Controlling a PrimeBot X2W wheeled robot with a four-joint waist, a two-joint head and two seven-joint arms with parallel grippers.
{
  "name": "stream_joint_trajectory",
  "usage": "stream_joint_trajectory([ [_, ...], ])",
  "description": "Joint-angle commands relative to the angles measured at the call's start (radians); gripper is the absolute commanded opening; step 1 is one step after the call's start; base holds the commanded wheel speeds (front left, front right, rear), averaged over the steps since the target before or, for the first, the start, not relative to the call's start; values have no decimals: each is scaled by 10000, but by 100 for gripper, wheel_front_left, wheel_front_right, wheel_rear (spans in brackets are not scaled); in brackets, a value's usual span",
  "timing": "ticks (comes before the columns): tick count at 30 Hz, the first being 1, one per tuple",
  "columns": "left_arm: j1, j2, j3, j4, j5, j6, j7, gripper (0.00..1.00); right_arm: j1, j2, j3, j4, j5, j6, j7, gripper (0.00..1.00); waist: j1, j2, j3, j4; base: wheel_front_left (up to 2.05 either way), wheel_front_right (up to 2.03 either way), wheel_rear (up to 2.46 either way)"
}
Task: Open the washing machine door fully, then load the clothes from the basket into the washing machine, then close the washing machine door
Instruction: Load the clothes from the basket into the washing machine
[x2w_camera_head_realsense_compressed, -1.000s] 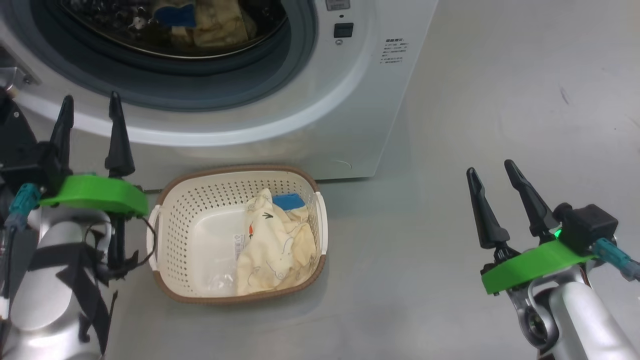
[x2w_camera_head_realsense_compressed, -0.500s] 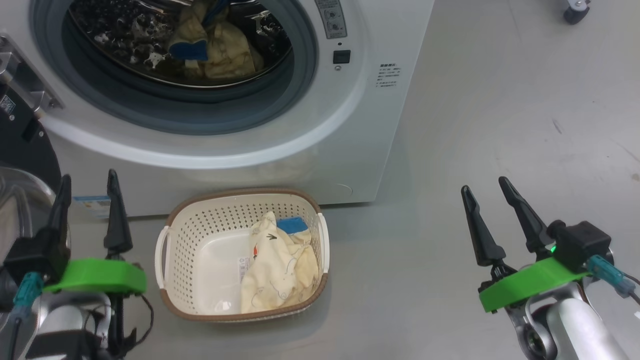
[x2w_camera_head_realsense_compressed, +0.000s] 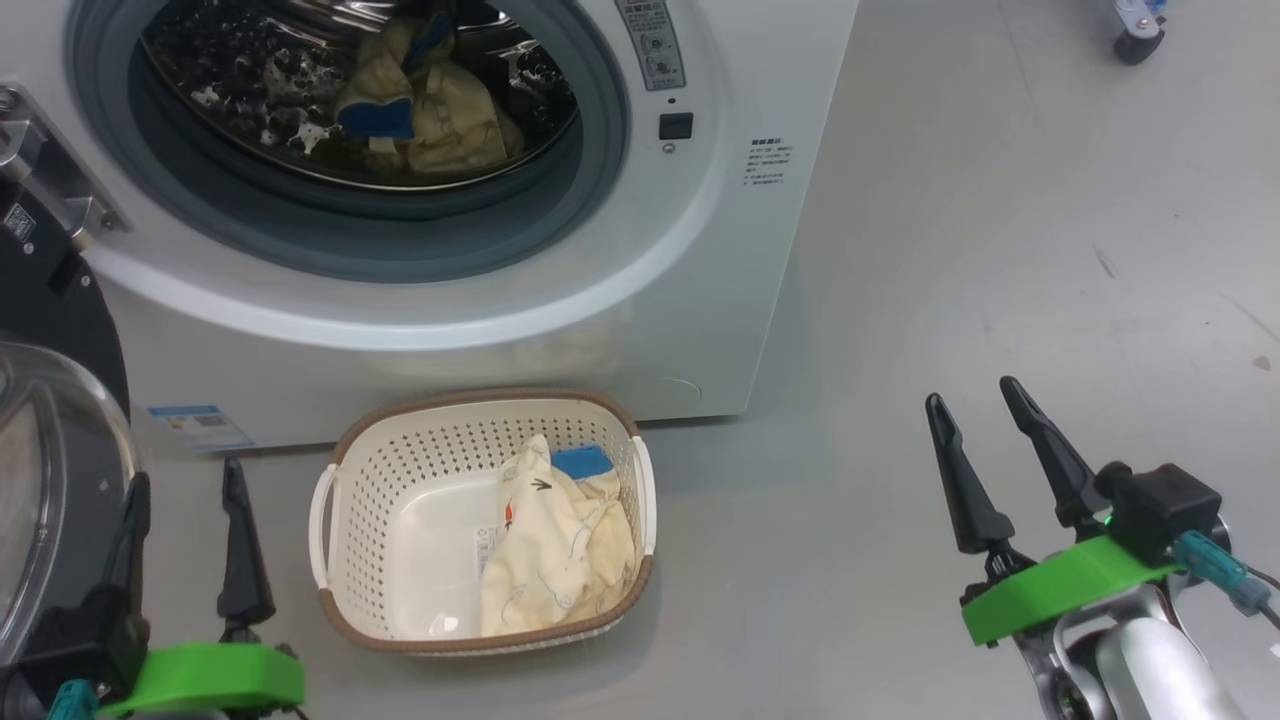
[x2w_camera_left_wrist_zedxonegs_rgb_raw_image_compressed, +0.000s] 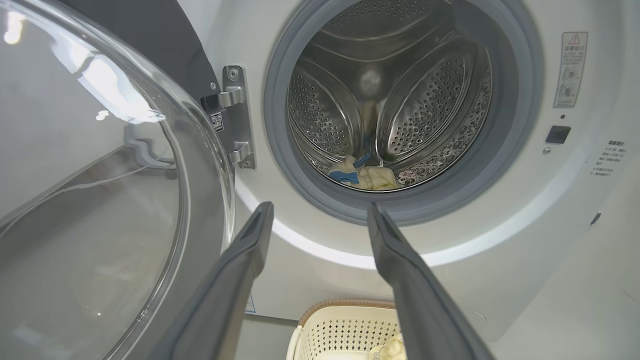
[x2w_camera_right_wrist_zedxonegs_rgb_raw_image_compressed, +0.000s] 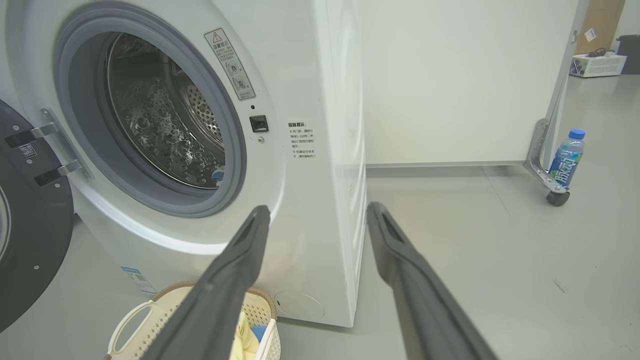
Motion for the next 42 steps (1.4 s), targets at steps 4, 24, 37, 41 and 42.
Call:
stream_joint_trajectory([
  [4, 53, 154, 460, -512, 28, 184, -48, 100, 37, -123, 104, -311, -107, -4, -95, 100, 1, 0, -73, -24, 0, 0, 0],
  [24, 510, 18, 409, -751, -109, 389, -105, 100, 97, -93, 57, -252, -74, -4, -95, 100, 1, 0, 43, 8, 0, 0, 0],
  [37, 401, 14, 422, -705, -189, 424, -151, 100, 25, -88, 10, -242, -98, -4, -95, 100, 1, 0, 143, 14, 0, 0, 0],
  [41, 403, 7, 408, -711, -198, 436, -158, 100, 15, -86, -5, -227, -90, -4, -95, 100, 1, 0, 142, 30, 0, 0, 0],
  [42, 400, 5, 403, -707, -206, 435, -159, 100, 13, -86, -8, -219, -84, -4, -95, 100, 1, 0, 138, 35, 0, 0, 0],
])
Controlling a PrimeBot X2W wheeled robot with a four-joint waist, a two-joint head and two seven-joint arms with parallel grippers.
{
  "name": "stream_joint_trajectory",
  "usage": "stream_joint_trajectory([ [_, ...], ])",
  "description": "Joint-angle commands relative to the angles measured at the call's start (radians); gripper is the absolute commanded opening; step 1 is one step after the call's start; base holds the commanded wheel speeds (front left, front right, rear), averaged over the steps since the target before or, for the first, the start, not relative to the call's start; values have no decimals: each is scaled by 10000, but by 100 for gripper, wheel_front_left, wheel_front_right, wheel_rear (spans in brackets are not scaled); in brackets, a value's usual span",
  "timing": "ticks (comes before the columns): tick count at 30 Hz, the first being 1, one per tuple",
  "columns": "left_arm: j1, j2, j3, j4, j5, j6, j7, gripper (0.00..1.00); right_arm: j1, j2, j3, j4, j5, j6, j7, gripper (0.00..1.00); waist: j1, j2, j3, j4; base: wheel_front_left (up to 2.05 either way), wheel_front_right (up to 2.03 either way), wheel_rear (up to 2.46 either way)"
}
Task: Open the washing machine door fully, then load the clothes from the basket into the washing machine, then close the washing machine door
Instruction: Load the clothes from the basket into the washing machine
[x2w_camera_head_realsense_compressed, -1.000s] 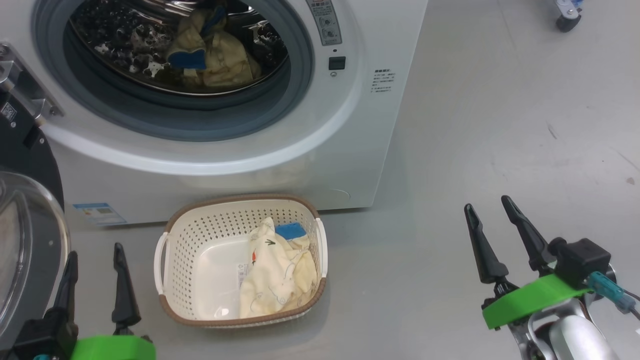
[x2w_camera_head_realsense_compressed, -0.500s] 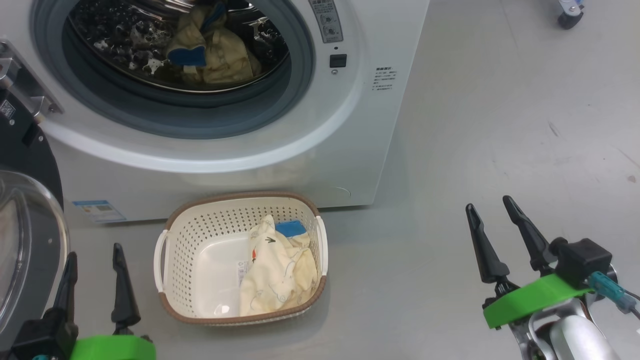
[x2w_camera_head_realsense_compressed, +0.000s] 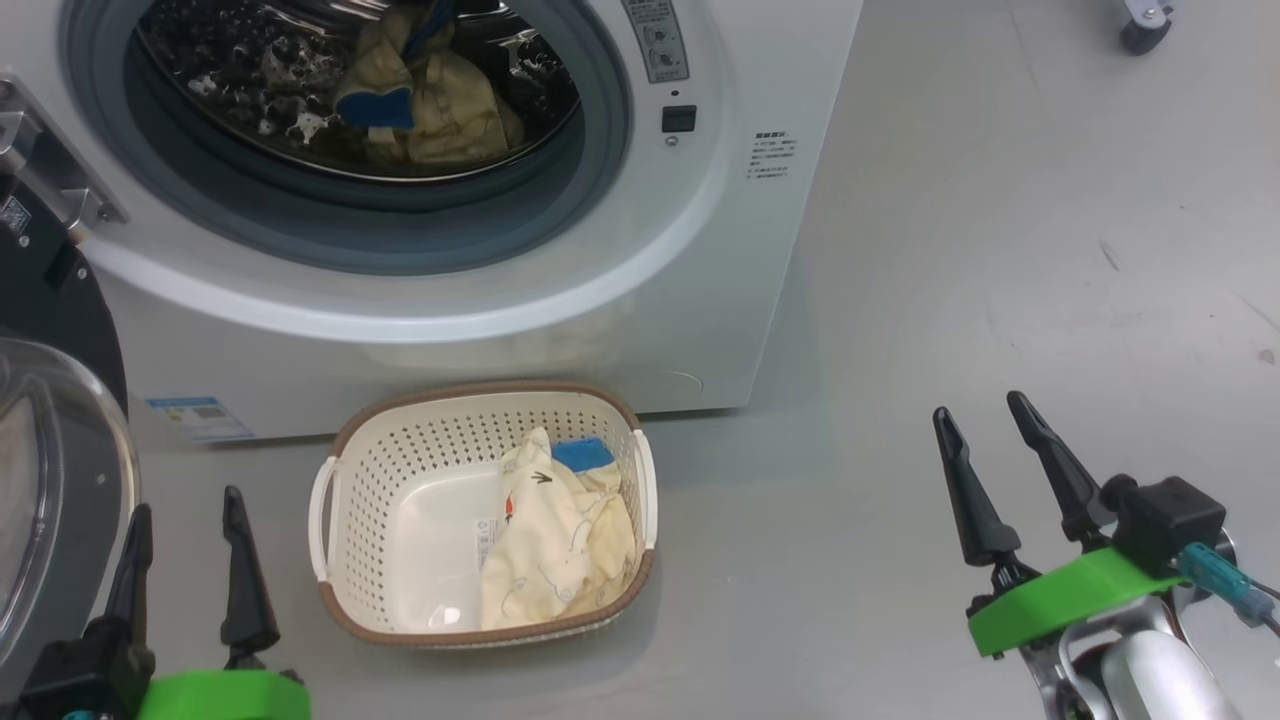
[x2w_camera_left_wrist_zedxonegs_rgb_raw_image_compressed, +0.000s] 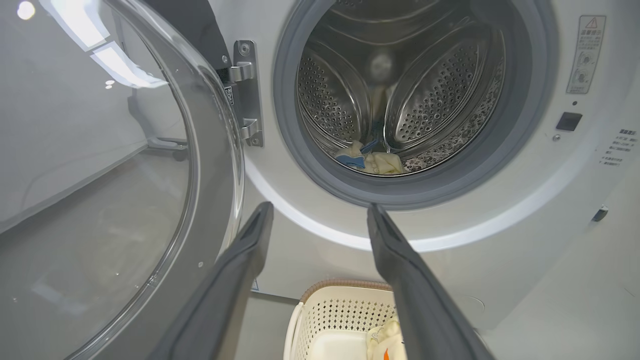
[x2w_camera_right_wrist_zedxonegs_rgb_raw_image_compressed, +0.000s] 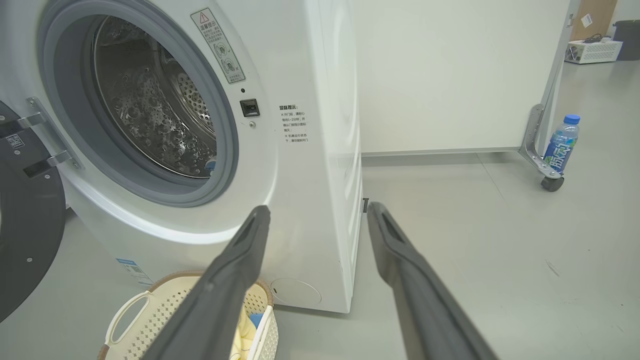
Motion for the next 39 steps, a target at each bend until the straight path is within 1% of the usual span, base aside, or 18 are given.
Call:
stream_joint_trajectory([
  [1, -244, 143, 409, -310, -35, 47, -115, 100, -208, -89, 129, -265, -76, -4, -95, 100, 0, 0, -4, 2, 0, 0, 0],
  [15, -496, 191, 358, -277, -101, 47, -128, 100, -288, -37, 117, -288, -33, -4, -95, 100, 0, 0, 220, -50, 0, 0, 0],
  [24, -713, 169, 301, -266, -166, 18, -140, 100, -378, -29, 68, -344, -13, -4, -95, 100, 0, 0, 617, -21, 0, 0, 0],
  [32, -1205, 183, 138, -192, -123, -56, -124, 100, -616, 15, 93, -445, -5, -4, -95, 100, 0, 0, 1280, -77, 0, 0, 0],
  [39, -2181, 129, -176, 169, -122, -298, -68, 100, -891, 92, 106, -488, -5, -4, -95, 100, 0, 0, 2017, -212, 0, 0, 0],
])
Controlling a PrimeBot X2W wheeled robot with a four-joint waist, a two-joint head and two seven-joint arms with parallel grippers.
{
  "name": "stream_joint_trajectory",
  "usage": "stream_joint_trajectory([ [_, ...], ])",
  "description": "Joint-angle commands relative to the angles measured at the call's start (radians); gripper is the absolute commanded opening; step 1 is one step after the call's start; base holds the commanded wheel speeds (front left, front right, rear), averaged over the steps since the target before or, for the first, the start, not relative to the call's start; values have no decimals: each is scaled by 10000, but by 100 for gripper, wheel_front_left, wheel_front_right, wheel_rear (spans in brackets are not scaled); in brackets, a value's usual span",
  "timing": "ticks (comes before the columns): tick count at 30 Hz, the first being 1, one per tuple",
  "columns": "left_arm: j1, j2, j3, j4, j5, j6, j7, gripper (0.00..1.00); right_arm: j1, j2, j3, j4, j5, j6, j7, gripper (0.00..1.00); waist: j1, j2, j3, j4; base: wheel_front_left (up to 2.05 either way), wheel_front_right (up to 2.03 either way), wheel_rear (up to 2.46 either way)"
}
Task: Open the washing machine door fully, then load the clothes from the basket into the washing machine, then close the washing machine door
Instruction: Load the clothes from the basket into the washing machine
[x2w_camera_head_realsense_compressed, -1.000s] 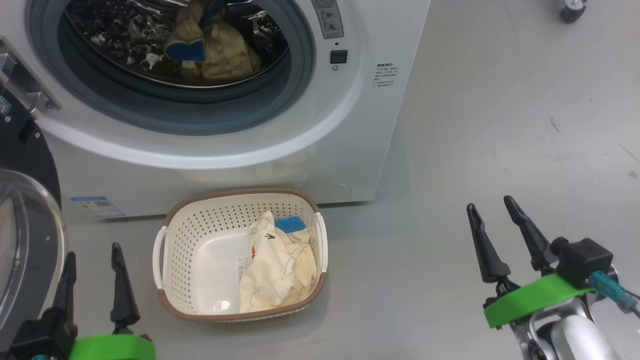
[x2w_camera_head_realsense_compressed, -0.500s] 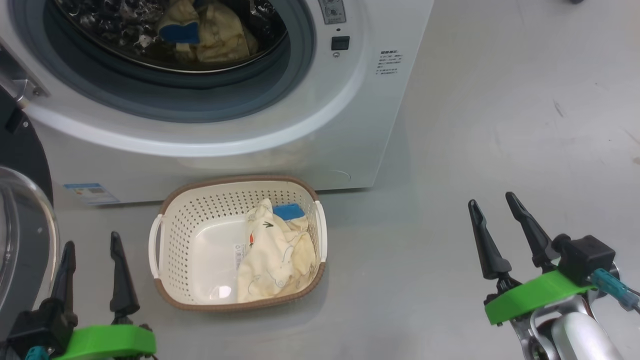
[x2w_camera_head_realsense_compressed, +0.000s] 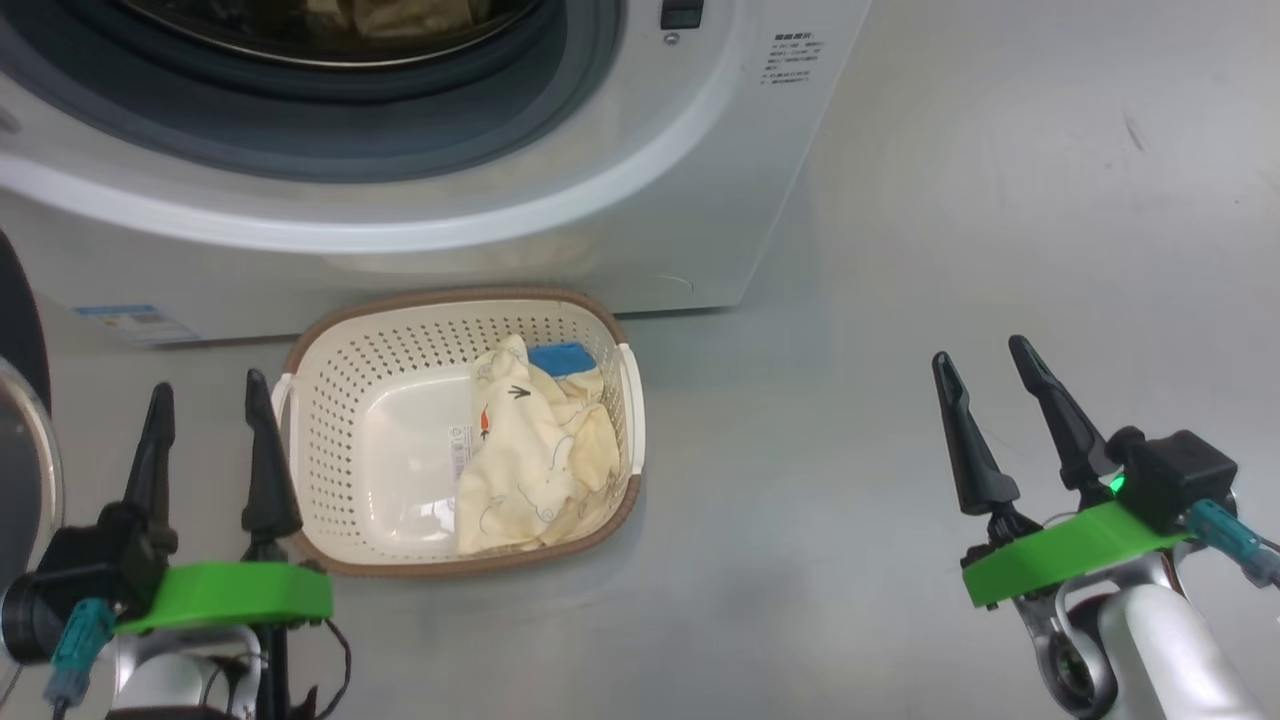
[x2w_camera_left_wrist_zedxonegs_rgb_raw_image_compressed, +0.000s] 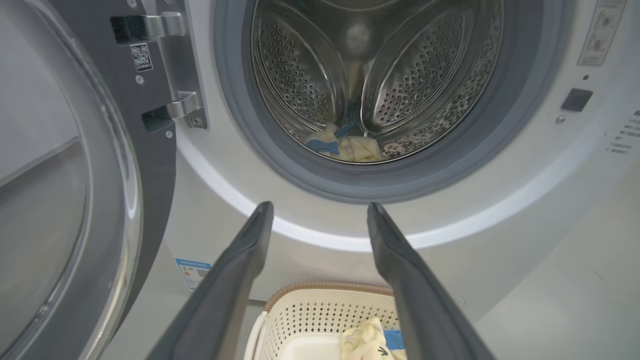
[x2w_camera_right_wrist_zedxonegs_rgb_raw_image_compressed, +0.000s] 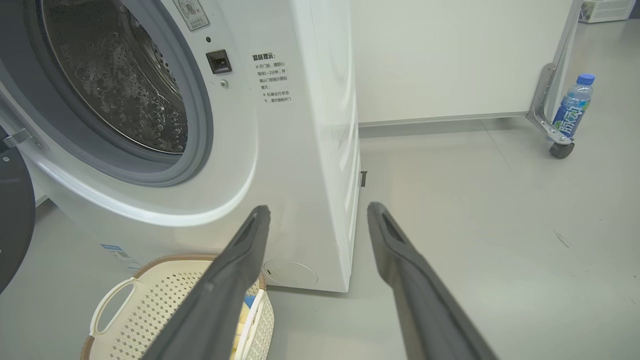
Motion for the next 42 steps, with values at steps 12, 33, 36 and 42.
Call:
stream_joint_trajectory([
  [12, -2595, 231, -107, 1172, 152, -580, 8, 100, -630, 73, 135, -329, -36, -4, -95, 100, -1, 0, 1302, -317, 0, 0, 0],
  [33, -6456, -188, -1077, 5997, 142, -2167, -92, 100, -1317, 184, 7, -704, -249, -4, -95, 100, -1, 0, 4076, -621, 0, 0, 0],
  [36, -6836, -224, -1138, 6753, 117, -2316, -111, 100, -1368, 194, -25, -777, -228, -4, -95, 100, -1, 0, 4363, -731, 0, 0, 0],
  [42, -7615, -471, -1451, 8136, 185, -2544, -136, 100, -1508, 262, 18, -883, -214, -4, -95, 100, -1, 0, 4997, -820, 0, 0, 0],
])
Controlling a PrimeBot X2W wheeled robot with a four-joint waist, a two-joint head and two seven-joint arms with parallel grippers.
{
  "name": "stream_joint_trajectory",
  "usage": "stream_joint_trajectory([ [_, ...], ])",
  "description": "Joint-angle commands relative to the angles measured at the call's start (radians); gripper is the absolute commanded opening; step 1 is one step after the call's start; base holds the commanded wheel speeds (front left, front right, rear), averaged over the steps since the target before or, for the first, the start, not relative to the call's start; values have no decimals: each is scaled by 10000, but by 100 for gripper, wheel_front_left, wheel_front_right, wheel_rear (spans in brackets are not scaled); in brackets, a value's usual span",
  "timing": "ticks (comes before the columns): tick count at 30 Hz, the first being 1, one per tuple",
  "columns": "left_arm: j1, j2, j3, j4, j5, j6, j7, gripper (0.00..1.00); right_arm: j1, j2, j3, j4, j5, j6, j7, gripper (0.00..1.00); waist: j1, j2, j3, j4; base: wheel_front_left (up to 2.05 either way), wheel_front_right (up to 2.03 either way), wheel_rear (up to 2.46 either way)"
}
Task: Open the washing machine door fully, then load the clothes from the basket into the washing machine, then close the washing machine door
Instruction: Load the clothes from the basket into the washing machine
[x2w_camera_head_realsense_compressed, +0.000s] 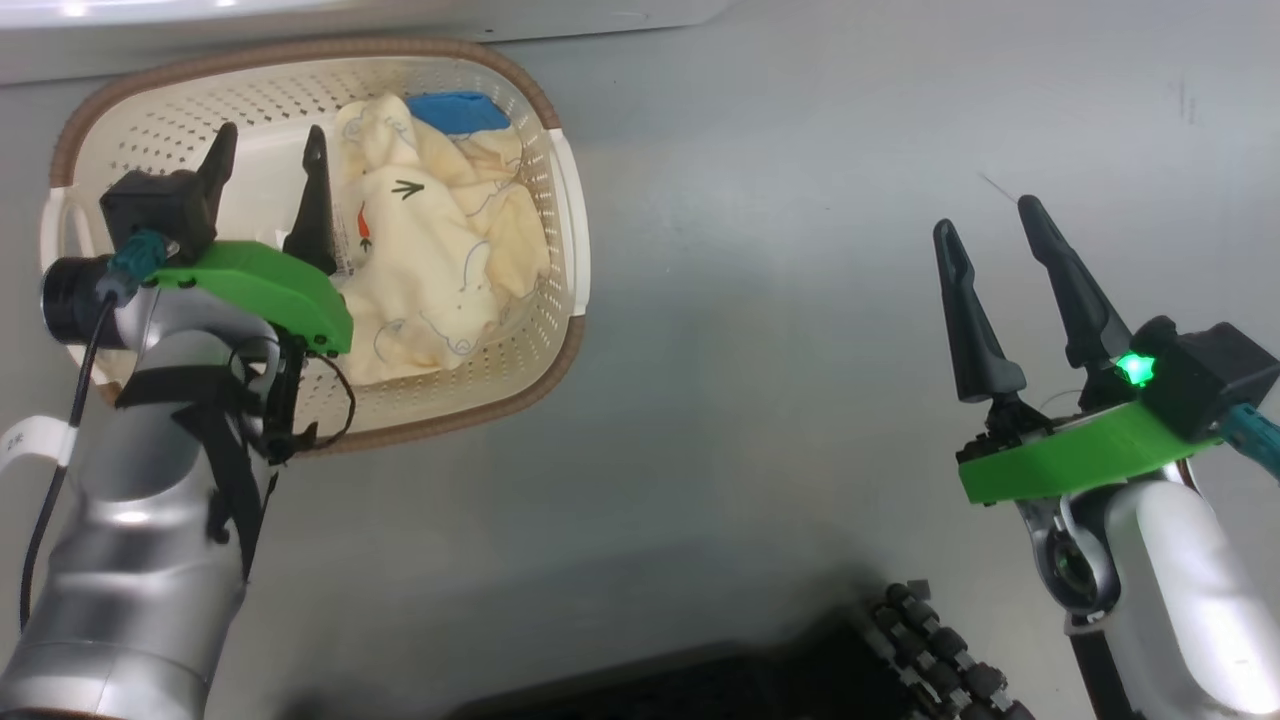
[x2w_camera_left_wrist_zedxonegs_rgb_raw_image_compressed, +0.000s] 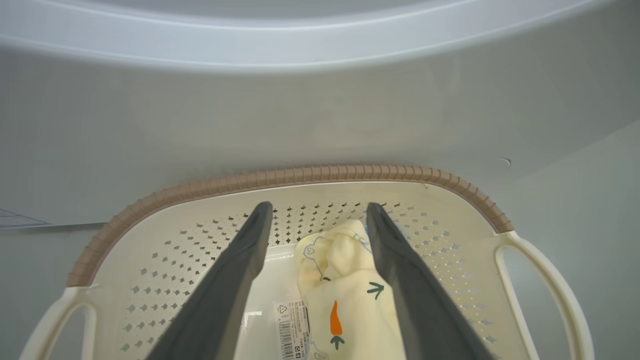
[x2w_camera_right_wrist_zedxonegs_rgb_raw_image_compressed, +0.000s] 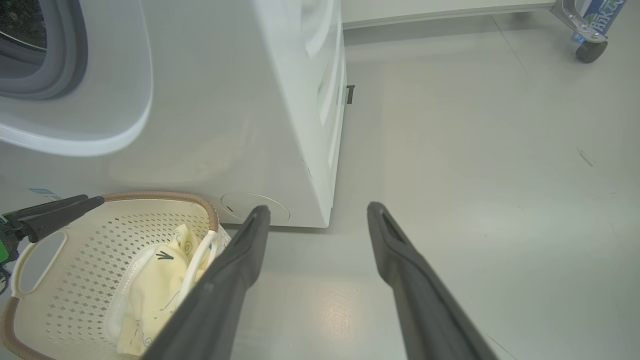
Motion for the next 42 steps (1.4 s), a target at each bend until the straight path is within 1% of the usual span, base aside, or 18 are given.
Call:
stream_joint_trajectory([
  [1, -139, 250, 115, 93, 92, -25, -122, 100, 91, 26, 197, -304, -22, -4, -95, 100, -1, 0, 237, -51, 0, 0, 0],
  [9, -808, -13, -219, 1409, 41, -187, -8, 100, -105, 79, 252, -272, 4, -4, -95, 100, -1, 0, 717, -86, 0, 0, 0],
  [20, -1543, -382, -805, 2893, -313, -330, 583, 100, -278, 160, 396, -219, 40, -4, -95, 100, -1, 0, 1092, -182, 0, 0, 0],
  [30, -1776, -633, -1569, 3252, -874, -339, 1175, 100, -380, 216, 495, -53, 99, -4, -95, 100, -1, 0, 1243, -210, 0, 0, 0],
  [34, -1857, -593, -1840, 3395, -988, -340, 1335, 100, -418, 232, 495, -24, 113, -4, -95, 100, -1, 0, 1262, -217, 0, 0, 0],
  [42, -2154, -451, -1917, 3864, -1209, -340, 1729, 100, -504, 254, 656, -128, 139, -4, -95, 100, -1, 0, 1552, -416, 0, 0, 0],
])
